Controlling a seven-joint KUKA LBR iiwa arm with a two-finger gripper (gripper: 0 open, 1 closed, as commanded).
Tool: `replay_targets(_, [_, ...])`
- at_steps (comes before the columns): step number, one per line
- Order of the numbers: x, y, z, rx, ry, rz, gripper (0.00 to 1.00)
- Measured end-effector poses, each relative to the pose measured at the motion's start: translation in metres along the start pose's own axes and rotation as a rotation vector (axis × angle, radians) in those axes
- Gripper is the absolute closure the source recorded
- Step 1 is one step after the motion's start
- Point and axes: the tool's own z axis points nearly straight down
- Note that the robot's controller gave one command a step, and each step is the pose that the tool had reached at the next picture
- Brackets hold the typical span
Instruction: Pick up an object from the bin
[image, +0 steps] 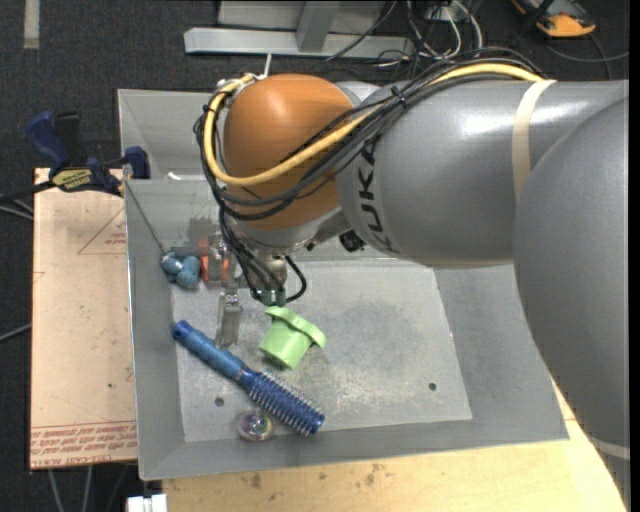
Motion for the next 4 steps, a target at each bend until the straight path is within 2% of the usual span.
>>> replay_targets(1, [-0.017, 0.000, 0.092, 0.002, -0.002, -0.180, 0.00])
replay_targets(2, [-0.014, -0.054, 0.150, 0.001, -0.010, -0.475, 0.00])
replay_targets(3, [-0.055, -0.072, 0.149, 0.002, -0.016, -0.466, 0.00])
replay_targets(4, [-0.053, -0.071, 0.150, 0.000, -0.011, -0.468, 1.00])
